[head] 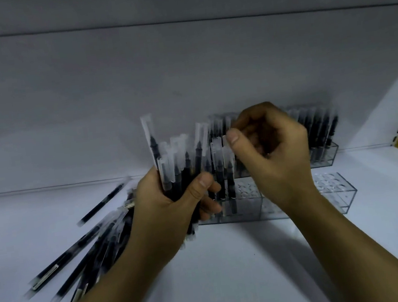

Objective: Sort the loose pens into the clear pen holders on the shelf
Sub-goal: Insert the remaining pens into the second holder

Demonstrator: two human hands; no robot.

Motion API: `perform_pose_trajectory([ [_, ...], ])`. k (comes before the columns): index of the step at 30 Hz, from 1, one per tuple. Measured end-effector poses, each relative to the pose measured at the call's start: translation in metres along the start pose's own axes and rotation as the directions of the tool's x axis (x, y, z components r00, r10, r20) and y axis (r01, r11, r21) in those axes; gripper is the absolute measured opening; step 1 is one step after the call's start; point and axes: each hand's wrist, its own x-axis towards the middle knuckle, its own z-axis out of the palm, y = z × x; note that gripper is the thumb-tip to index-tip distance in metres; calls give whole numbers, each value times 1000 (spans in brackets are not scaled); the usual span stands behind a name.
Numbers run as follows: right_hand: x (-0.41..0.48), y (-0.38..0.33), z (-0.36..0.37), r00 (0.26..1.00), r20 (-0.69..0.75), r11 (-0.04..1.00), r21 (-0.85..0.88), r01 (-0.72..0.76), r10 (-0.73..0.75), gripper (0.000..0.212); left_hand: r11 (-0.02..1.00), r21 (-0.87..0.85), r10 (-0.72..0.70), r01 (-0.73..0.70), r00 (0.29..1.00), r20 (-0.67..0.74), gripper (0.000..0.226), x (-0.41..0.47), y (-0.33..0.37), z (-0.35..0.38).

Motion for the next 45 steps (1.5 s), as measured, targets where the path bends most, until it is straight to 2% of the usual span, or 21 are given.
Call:
perform_pose_trajectory([
  [3,0,-6,0,994,62,980,176,-98,89,23,1000,23,13,-14,999,30,28,-1,-3,1],
  [5,-1,-9,2,985,125,963,223,-148,122,29,999,36,11,-13,999,51,28,-1,-5,2],
  [9,0,-13,3,969,163,934,275,-226,186,22,1000,19,-10,9,997,76,26,0,-8,4],
  [12,6,-10,-1,949,115,862,399,-314,292,10,998,-48,-36,40,997,73,31,-1,-7,3],
  [16,15,-1,-11,888,-26,780,490,-389,460,10,997,56,-47,46,999,17,22,1,-9,1],
  [18,17,3,-15,878,-63,789,472,-393,475,16,989,148,-5,3,1000,10,15,2,-12,0],
  [22,16,5,-12,888,-113,822,443,-357,446,30,978,203,36,-43,999,39,27,1,-14,0],
  [24,15,5,-10,897,-131,843,422,-334,421,31,987,157,19,-28,998,59,29,0,-14,1],
  [30,16,6,-13,911,-155,897,299,-325,381,28,988,-123,-88,96,994,69,29,3,-19,1],
  [32,16,6,-13,910,-170,903,281,-324,379,26,976,-184,-105,119,991,86,25,3,-21,0],
  [34,16,7,-13,908,-167,902,281,-328,383,24,961,-233,-123,146,986,113,11,3,-22,-2],
  [38,15,11,-10,928,-147,931,189,-314,343,25,951,-260,-125,166,978,167,12,2,-23,-1],
  [45,11,16,-9,969,-123,976,44,-212,215,18,974,-208,-37,85,974,225,8,2,-29,-2],
])
